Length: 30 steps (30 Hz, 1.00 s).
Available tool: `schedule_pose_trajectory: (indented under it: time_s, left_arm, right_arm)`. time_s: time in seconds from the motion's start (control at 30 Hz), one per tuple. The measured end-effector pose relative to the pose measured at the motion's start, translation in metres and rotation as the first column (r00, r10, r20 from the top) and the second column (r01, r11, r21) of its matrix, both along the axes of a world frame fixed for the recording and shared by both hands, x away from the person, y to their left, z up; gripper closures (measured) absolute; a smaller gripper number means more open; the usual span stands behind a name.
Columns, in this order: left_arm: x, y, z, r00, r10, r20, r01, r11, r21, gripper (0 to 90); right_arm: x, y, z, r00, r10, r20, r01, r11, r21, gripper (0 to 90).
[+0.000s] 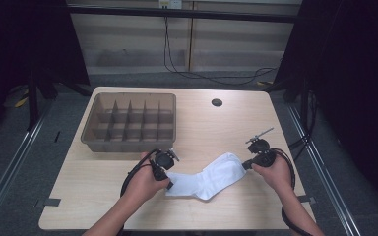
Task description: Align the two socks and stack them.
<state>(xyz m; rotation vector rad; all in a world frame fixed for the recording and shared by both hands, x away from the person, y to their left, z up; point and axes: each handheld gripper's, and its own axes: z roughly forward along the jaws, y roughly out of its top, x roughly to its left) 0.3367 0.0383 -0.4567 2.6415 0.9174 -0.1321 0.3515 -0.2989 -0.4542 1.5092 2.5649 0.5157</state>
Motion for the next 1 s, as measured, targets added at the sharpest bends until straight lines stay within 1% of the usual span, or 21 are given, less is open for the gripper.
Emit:
schedule_pose_trajectory:
  time_s: [0.03, 0.07, 0.17, 0.3, 0.33, 0.37, 0.4, 0.43, 0.47, 0.5, 0.57, 0.63, 0.67, 0.7, 0.77, 0.8, 0.87, 0.9, 0.93, 0.97, 1.0]
  left_arm:
    - [0.000, -0.001, 0.001, 0.9999, -0.011, -0.002, 0.011, 0.9999, 0.004, 83.9]
    - [0.000, -0.001, 0.002, 0.9999, -0.009, -0.008, 0.009, 1.0000, -0.001, 84.5]
    - [0.000, -0.001, 0.008, 1.0000, 0.000, -0.006, 0.000, 0.9994, -0.036, 85.9]
    - [0.003, 0.002, 0.022, 0.9994, 0.014, 0.033, -0.012, 0.9977, -0.067, 86.1]
    - [0.005, 0.002, 0.024, 0.9991, 0.019, 0.038, -0.017, 0.9976, -0.068, 86.1]
    - [0.006, 0.001, 0.024, 0.9990, 0.020, 0.040, -0.018, 0.9981, -0.059, 86.1]
    - [0.008, 0.000, 0.021, 0.9986, 0.021, 0.049, -0.019, 0.9983, -0.055, 86.0]
    - [0.009, 0.000, 0.016, 0.9988, 0.020, 0.046, -0.018, 0.9989, -0.042, 85.9]
    - [0.011, -0.001, 0.010, 0.9995, 0.027, 0.016, -0.026, 0.9995, -0.018, 85.8]
    - [0.011, -0.001, 0.004, 0.9996, 0.028, 0.005, -0.028, 0.9996, -0.010, 85.6]
    - [0.010, 0.001, -0.003, 0.9996, 0.023, -0.017, -0.024, 0.9994, -0.026, 84.7]
    - [0.011, 0.002, -0.001, 0.9995, 0.029, -0.010, -0.029, 0.9992, -0.026, 82.8]
    - [0.010, 0.003, 0.001, 0.9995, 0.030, -0.009, -0.030, 0.9993, -0.023, 81.5]
    - [0.010, 0.003, 0.005, 0.9997, 0.026, 0.000, -0.026, 0.9993, -0.027, 80.4]
    - [0.009, 0.005, 0.012, 0.9995, 0.030, -0.001, -0.030, 0.9980, -0.055, 80.1]
    - [0.008, 0.005, 0.014, 0.9995, 0.030, -0.003, -0.031, 0.9977, -0.060, 80.5]
    - [0.008, 0.004, 0.013, 0.9998, 0.015, -0.012, -0.016, 0.9983, -0.056, 79.7]
    - [0.008, 0.003, 0.011, 0.9997, 0.019, -0.016, -0.020, 0.9982, -0.057, 79.0]
    - [0.008, 0.004, 0.009, 0.9995, 0.027, -0.018, -0.028, 0.9984, -0.049, 78.7]
    - [0.008, 0.004, 0.007, 0.9987, 0.046, -0.021, -0.047, 0.9977, -0.048, 78.0]
    - [0.009, 0.005, 0.005, 0.9990, 0.037, -0.026, -0.038, 0.9984, -0.041, 77.3]
  right_arm:
    - [0.000, 0.000, -0.001, 1.0000, 0.004, -0.007, -0.004, 1.0000, 0.001, 86.8]
    - [0.001, 0.001, -0.001, 0.9999, 0.003, -0.012, -0.003, 1.0000, -0.002, 87.8]
    - [0.001, 0.001, -0.003, 0.9999, 0.004, -0.016, -0.004, 1.0000, -0.007, 89.7]
    - [0.002, 0.002, -0.003, 0.9997, 0.013, -0.018, -0.014, 0.9999, -0.009, 90.0]
    - [0.002, 0.002, -0.003, 0.9997, 0.014, -0.019, -0.014, 0.9999, -0.010, 90.0]
    - [0.002, 0.002, -0.003, 0.9997, 0.010, -0.020, -0.011, 0.9999, -0.008, 90.0]
    - [0.003, 0.002, -0.004, 0.9998, 0.012, -0.017, -0.012, 0.9999, -0.009, 90.0]
    - [0.003, 0.002, -0.004, 0.9998, 0.010, -0.018, -0.010, 0.9999, -0.008, 90.0]
    - [0.003, 0.003, -0.004, 0.9997, 0.008, -0.021, -0.008, 0.9999, -0.006, 89.8]
    - [0.003, 0.003, -0.004, 0.9998, 0.011, -0.019, -0.011, 0.9999, -0.005, 89.0]
    - [0.002, 0.004, -0.004, 0.9998, 0.010, -0.016, -0.010, 0.9999, -0.001, 87.3]
    - [0.003, 0.003, -0.003, 0.9998, 0.012, -0.013, -0.012, 0.9999, -0.005, 82.4]
    - [0.003, 0.002, -0.002, 1.0000, 0.003, -0.006, -0.003, 1.0000, -0.004, 79.6]
    - [0.004, 0.001, -0.002, 1.0000, -0.005, 0.002, 0.005, 1.0000, -0.002, 78.9]
    - [0.004, -0.002, 0.001, 0.9998, -0.014, 0.012, 0.014, 0.9999, 0.007, 78.8]
    - [0.005, -0.003, 0.002, 0.9998, -0.017, 0.012, 0.016, 0.9998, 0.014, 78.4]
    - [0.006, -0.003, 0.001, 0.9999, -0.014, 0.004, 0.013, 0.9997, 0.021, 77.4]
    - [0.006, -0.003, 0.001, 0.9999, -0.013, 0.002, 0.013, 0.9997, 0.019, 77.4]
    - [0.006, -0.002, 0.001, 0.9999, -0.014, 0.001, 0.014, 0.9997, 0.021, 77.3]
    - [0.006, -0.001, 0.001, 1.0000, -0.009, 0.001, 0.009, 0.9996, 0.025, 76.9]
    - [0.005, 0.000, 0.001, 0.9999, -0.011, 0.007, 0.011, 0.9996, 0.027, 76.1]
